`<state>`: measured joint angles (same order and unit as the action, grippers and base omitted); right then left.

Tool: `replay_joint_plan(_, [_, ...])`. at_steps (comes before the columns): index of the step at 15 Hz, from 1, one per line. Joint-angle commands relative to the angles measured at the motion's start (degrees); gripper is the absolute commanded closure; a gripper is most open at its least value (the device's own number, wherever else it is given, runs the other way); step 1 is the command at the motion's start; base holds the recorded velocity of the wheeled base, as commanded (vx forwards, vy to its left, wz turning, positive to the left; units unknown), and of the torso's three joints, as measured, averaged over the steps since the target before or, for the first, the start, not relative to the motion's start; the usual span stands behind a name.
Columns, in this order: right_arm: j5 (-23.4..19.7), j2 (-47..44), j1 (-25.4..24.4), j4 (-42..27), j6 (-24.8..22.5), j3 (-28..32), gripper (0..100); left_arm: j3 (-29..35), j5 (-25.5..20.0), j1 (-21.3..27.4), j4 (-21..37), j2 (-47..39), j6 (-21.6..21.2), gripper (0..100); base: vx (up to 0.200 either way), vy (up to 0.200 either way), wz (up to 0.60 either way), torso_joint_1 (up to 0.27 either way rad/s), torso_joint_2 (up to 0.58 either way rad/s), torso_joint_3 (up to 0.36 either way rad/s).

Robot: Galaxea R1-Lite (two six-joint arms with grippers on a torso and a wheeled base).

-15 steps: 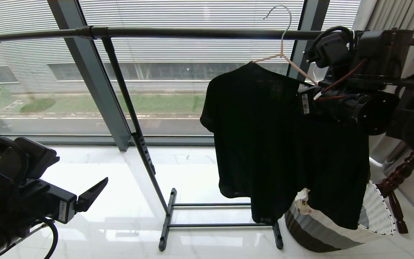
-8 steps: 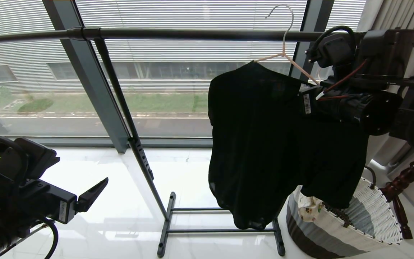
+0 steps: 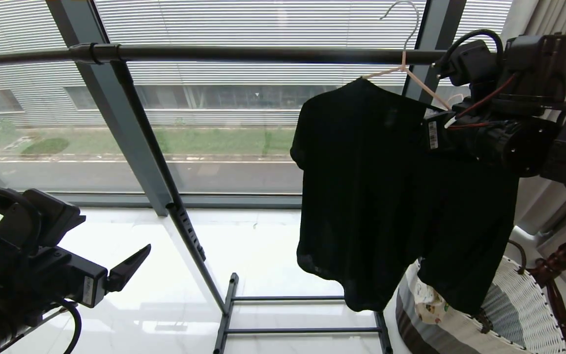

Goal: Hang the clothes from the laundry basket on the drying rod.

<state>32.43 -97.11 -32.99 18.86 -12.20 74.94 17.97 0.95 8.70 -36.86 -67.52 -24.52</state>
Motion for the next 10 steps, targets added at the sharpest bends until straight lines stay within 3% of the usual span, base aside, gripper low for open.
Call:
replay_joint_plan(1, [0.0, 0.17, 0.2, -0.05, -0.01, -0.05, 100, -0.22, 0.02, 1.14, -0.05, -0.06, -0.09, 0, 0.0, 0.0, 0.0, 0.0, 0.0, 0.0])
replay_joint_plan(10, [0.0, -2.73, 5.74, -0.05, 0.07, -0.23, 100, -0.3, 0.1, 2.63, -0.05, 0.02, -0.45, 0, 0.0, 0.0, 0.0, 0.0, 0.0, 0.0])
